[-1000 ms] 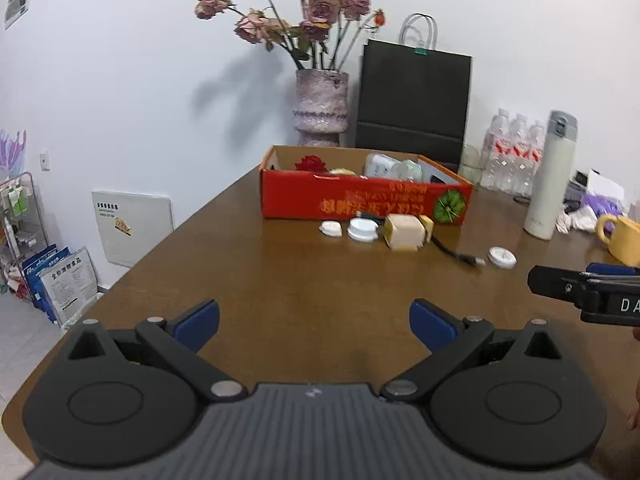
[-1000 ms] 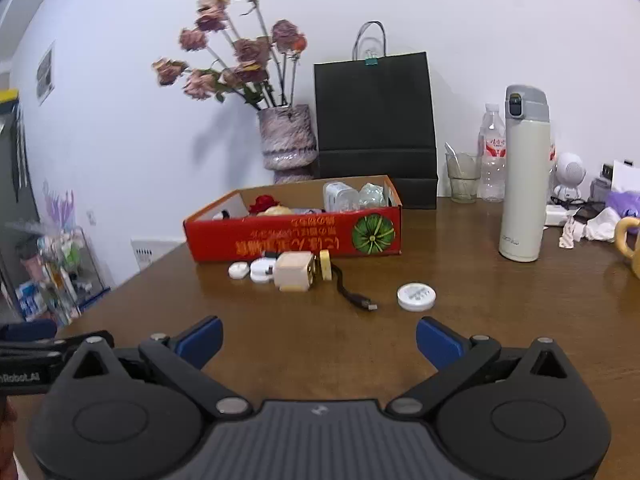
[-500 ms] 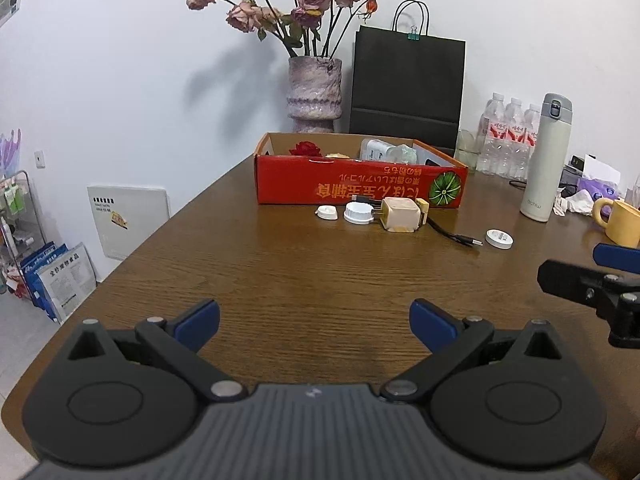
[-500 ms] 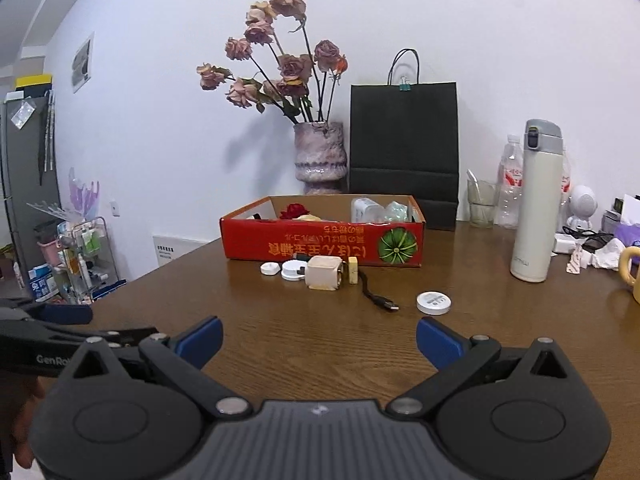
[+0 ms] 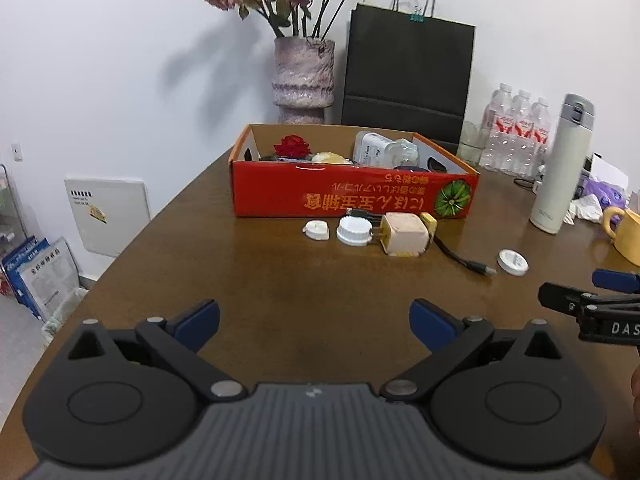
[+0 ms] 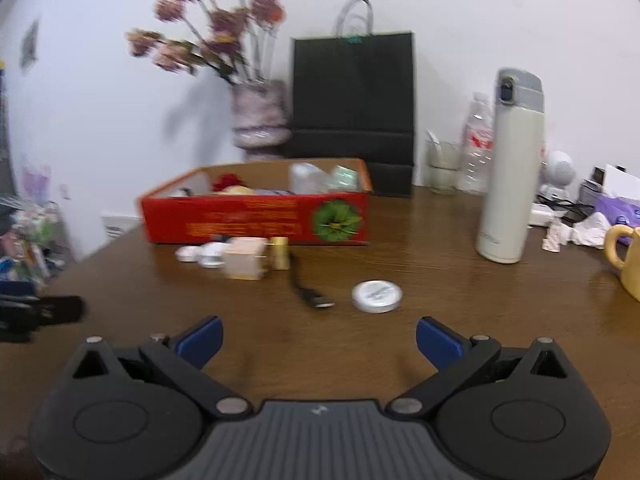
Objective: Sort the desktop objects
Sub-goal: 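Withdraw both tools back toward the small items on the table, then grasp the round white disc with the right tool while the left tool grasps the cream charger cube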
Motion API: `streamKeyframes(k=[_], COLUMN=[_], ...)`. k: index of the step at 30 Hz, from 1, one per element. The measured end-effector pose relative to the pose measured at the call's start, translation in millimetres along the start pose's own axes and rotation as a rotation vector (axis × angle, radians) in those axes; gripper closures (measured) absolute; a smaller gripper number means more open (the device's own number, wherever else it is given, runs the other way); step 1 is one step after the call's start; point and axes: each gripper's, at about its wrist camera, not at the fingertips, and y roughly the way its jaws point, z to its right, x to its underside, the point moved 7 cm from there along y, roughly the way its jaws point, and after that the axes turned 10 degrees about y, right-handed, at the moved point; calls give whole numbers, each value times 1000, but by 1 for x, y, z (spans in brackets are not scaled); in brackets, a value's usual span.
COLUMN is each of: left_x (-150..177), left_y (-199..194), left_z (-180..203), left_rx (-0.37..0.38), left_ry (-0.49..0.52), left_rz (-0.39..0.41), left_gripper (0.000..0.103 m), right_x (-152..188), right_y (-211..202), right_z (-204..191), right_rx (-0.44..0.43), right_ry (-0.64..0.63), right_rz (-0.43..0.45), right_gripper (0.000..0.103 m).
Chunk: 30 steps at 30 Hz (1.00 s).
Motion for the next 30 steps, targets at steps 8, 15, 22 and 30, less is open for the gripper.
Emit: streamKeyframes(k=[8,15,22,30], left_x=[-28,-46,-48,-48], left_y=[49,81,98,120], left_z=[-1,-2,-3,5], left_rx=[44,38,58,111], left_ry=[-33,-9,-5,-12], left_rz=[-53,-50,-50,-63], left_gripper=[0,0,3,6], right_x=[-25,-25,-24,-29], right_y=[50,81,105,116], right_z=[30,25,29,35], right_rx=[45,34,21,48], right_ry=[17,-27,11,12], right_rz=[-61,-122,-166,-162], right_gripper=[13,22,48,64])
